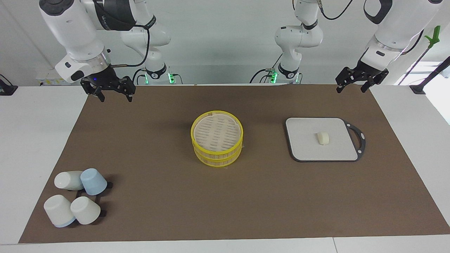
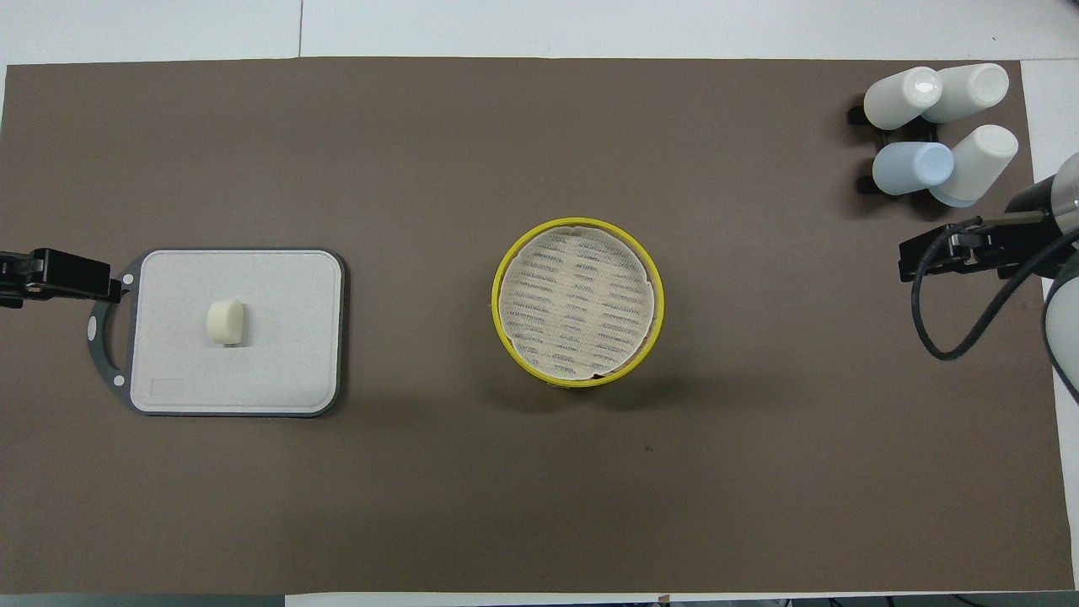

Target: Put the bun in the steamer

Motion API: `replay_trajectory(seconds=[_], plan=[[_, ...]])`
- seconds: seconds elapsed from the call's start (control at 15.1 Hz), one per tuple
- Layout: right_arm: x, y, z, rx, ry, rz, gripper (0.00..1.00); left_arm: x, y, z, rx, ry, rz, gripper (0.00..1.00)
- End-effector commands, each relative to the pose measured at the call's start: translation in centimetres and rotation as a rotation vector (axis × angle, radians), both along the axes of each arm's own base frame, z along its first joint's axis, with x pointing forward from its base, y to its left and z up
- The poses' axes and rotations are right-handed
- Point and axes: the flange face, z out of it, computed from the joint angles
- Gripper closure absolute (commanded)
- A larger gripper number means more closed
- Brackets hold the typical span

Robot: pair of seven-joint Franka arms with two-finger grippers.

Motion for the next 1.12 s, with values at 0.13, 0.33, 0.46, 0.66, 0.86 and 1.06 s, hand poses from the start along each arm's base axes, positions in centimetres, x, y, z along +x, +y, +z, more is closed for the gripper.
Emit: replay_trajectory(seconds=[0.13,0.33,0.46,0.66,0.86,1.06], plan=[[-0.4,-0.3,0.3,0.005,0.001,-0.005,0.00,-0.4,0.1,0.8,0.016,-0.005,-0.012,0.00],[-0.6,-0.2,0.5,0.006,0.007,0.012,0.00,-0.5,0.1,0.8,0.016,-0.008,-0.012,0.00],[-0.1,4.5,0.6,0.029,-0.037,0.071,0.00,-0.5,0.1,0.9,0.015,-0.011,-0.012,0.00],[2.0,17.8,-1.8,0.085,-0.031,-0.048,0.00,-0.6,0.3,0.7,0.015,-0.013,-0.012,0.00],[5.6,31.0,-5.9,0.093,-0.050,-0.143,0.00,-1.8,1.0,-2.9,0.008,-0.043,-0.017,0.00],[3.8,39.6,-12.1,0.095,-0.062,-0.150,0.00,-3.3,1.9,-12.0,0.002,-0.059,-0.054,0.00]])
